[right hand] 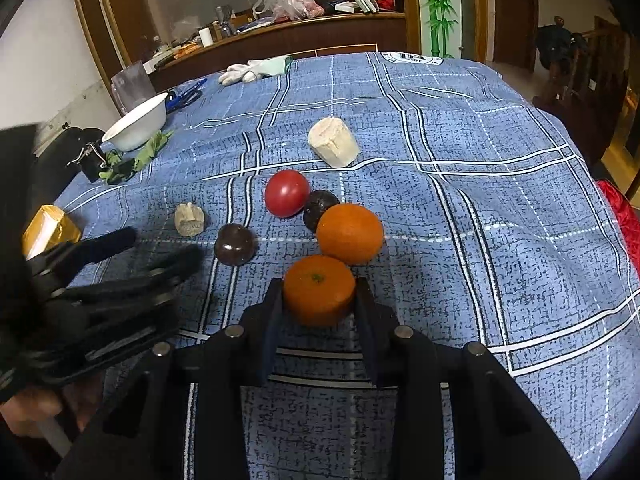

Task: Organize fruits
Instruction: 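Grasp the orange with the right tool while the left tool grasps a small yam piece, then carry the held orange and yam piece over the yellow tray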

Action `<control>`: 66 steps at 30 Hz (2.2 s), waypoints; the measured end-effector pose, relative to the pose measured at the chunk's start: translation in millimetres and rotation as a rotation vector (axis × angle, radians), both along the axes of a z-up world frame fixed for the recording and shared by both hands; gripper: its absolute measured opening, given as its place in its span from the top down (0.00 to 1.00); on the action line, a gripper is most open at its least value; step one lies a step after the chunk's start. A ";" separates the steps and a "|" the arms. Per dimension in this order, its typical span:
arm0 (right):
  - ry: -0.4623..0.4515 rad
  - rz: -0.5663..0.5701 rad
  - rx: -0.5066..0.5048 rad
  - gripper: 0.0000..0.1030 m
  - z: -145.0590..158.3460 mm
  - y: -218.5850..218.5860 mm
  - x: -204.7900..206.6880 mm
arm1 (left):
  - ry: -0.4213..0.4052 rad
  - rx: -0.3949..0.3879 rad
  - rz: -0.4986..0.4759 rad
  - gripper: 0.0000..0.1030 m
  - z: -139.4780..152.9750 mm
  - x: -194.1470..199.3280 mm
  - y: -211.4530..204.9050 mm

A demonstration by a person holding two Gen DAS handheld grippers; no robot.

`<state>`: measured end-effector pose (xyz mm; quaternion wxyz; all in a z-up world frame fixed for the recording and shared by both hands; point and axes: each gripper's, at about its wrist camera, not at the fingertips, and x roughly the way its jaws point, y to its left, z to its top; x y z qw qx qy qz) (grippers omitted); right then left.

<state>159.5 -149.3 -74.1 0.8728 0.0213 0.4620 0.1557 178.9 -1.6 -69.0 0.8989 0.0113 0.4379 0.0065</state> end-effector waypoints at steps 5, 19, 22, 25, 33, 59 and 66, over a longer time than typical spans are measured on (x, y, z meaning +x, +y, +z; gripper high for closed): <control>0.001 0.004 0.007 0.65 -0.2 -0.5 0.2 | -0.014 0.003 0.009 0.57 1.2 14.1 -4.4; -0.004 -0.003 -0.052 0.65 2.6 6.7 -9.9 | -0.023 0.046 -0.002 0.75 7.6 -41.5 -1.9; -0.013 -0.001 -0.066 0.65 8.1 7.1 -23.6 | -0.025 0.030 -0.001 0.75 9.7 -56.6 -0.1; -0.026 -0.001 -0.075 0.65 15.0 6.4 -35.3 | -0.039 0.025 -0.010 0.75 14.8 -69.0 -0.3; -0.109 0.010 -0.071 0.65 51.6 8.9 -71.1 | -0.098 0.016 -0.020 0.75 35.5 -100.1 -1.0; -0.185 0.106 -0.045 0.65 80.4 36.7 -121.0 | -0.135 0.009 0.011 0.75 49.4 -150.8 17.6; -0.193 0.136 -0.045 0.65 83.5 47.6 -127.0 | -0.141 0.002 0.022 0.75 53.7 -158.2 26.0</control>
